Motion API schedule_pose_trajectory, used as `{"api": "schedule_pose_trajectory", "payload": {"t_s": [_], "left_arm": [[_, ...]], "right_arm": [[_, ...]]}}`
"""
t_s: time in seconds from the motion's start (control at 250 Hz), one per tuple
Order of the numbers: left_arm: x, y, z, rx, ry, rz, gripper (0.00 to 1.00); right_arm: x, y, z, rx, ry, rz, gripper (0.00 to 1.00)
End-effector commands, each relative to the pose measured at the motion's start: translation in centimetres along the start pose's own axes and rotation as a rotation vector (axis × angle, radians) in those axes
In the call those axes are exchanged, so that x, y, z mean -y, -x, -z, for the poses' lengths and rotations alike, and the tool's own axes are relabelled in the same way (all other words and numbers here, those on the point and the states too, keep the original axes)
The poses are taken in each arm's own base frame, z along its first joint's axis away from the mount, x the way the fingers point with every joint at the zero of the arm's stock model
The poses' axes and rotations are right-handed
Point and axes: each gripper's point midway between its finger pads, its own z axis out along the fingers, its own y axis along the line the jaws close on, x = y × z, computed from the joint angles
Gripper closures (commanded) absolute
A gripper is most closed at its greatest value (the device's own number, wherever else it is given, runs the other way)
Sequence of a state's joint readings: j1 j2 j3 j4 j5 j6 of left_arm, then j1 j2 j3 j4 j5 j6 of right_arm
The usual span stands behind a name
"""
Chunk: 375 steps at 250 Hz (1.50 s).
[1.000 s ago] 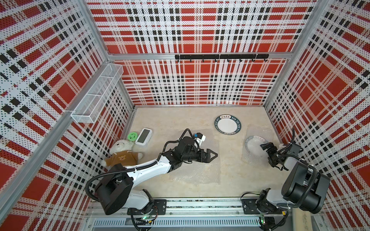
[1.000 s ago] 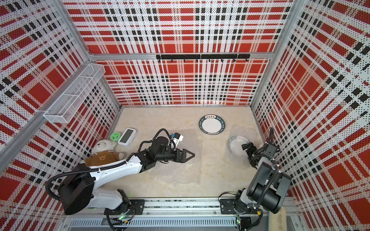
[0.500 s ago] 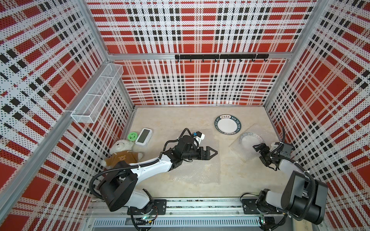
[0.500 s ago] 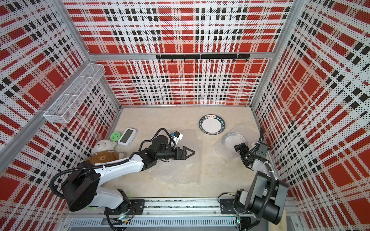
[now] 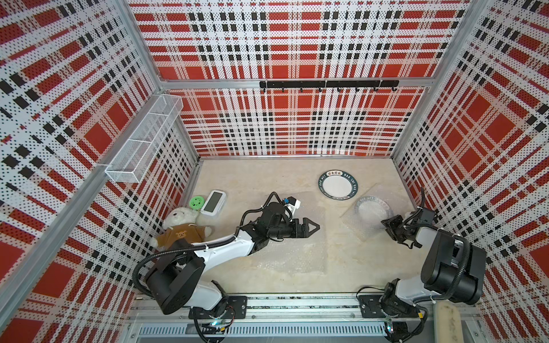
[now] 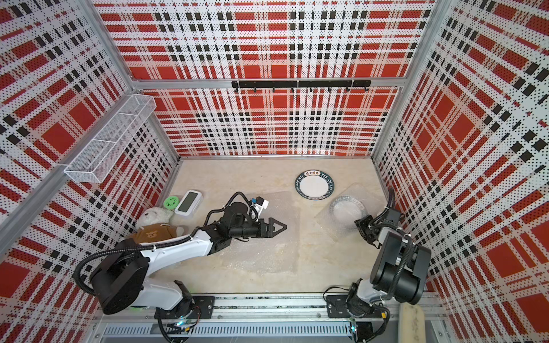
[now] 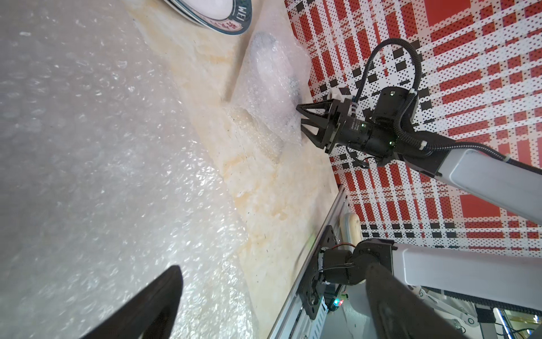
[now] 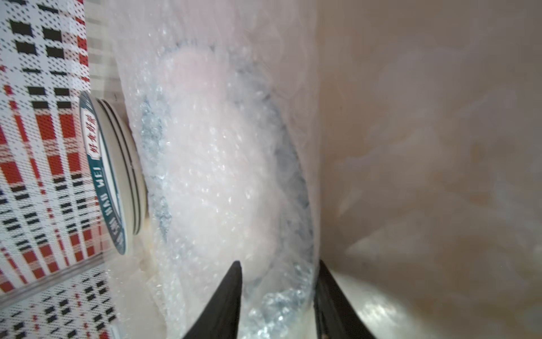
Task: Unpack dinner plates from bubble wrap
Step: Pick up the bubble wrap from the center of the board, then place the bubble wrap at the center of the board.
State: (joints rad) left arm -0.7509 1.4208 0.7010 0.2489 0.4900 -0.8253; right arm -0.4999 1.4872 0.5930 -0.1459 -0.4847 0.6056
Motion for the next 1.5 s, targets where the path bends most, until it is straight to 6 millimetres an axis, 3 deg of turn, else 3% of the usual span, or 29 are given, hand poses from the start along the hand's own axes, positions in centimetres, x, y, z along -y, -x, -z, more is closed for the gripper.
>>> {"api": "schedule_pose_trajectory", "payload": {"t_s": [0.0,0.196,0.324,0.504,0.604,0.78,0.868,1.068,1.216,1.333,1.497], "left_arm": [[0.8,0.8,0.6,0.032,-0.026,-0.005,0.01],[0.6,0.9,0.6,0.034,-0.023,-0.001,0.01],[0.5,1.0,0.7,0.038,-0.022,0.005,0.01],[0.6,1.3,1.2,0.053,-0.024,0.005,0.01],[0.4,1.6,1.6,0.063,-0.021,0.006,0.01],[0.1,2.2,2.2,0.075,-0.014,0.004,0.01],[0.2,2.3,2.6,0.068,0.015,-0.028,0.01],[0.2,3.5,4.4,0.092,0.038,-0.054,0.01],[-0.3,4.6,6.3,0.124,0.046,-0.05,0.01],[-0.8,5.2,8.1,0.143,0.072,-0.054,0.01],[-1.3,5.1,10.8,0.155,0.104,-0.051,0.0]], "right_arm": [[-0.5,1.4,-0.3,0.038,0.018,0.013,0.69],[0.3,1.2,-0.9,0.031,0.007,0.002,0.76],[0.5,1.1,-1.2,0.024,0.015,-0.007,0.86],[-0.6,1.5,-0.2,0.045,0.052,-0.002,0.99],[-1.6,1.8,0.7,0.063,0.074,0.011,1.0],[-4.0,2.3,3.4,0.111,0.131,0.032,1.0],[-5.1,2.7,5.8,0.175,0.133,0.048,1.0],[-9.6,2.6,11.4,0.248,0.231,0.13,1.0],[-13.8,-0.1,13.4,0.187,0.321,0.249,1.0],[-17.1,-3.7,13.8,0.068,0.404,0.345,1.0],[-20.1,-10.1,13.1,-0.088,0.452,0.458,1.0]]}}
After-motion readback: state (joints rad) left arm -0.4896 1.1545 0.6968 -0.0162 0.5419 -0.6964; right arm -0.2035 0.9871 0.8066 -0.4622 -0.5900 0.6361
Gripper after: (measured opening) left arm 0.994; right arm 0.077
